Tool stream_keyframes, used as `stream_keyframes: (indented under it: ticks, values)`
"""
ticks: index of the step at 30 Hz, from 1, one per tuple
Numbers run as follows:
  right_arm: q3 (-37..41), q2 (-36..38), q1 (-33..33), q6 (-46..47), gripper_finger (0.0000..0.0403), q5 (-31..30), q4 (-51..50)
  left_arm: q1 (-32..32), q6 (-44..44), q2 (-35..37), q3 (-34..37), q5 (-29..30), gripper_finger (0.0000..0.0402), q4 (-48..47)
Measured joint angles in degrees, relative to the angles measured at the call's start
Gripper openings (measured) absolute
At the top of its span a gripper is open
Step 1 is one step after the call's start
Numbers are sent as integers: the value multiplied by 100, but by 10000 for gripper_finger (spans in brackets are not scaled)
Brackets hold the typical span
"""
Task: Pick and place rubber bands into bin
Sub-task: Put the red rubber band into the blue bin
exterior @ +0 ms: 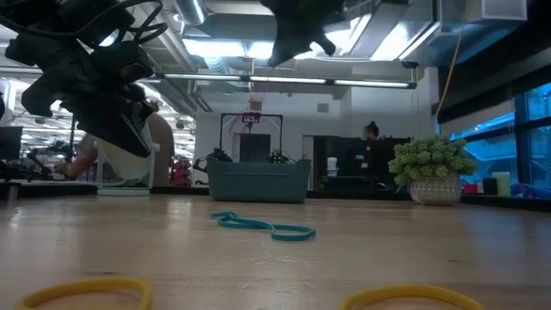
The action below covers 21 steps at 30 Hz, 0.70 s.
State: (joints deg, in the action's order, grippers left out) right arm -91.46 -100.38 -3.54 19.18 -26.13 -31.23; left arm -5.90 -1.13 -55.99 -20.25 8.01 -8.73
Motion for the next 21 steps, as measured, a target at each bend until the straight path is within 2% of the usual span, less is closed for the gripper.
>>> stream_keyframes:
  ticks: [10, 13, 21]
  values:
    - [-4, -392, -1005, -468, 0, 153, 684, 1, 92, 0, 0, 0, 1, -3]
    - [-4, -691, -1159, -439, 0, 414, 682, 1, 92, 0, 0, 0, 2, -2]
    - [-2, -1552, -1280, -293, 0, 518, 650, 1, 94, 0, 0, 44, 1, -5]
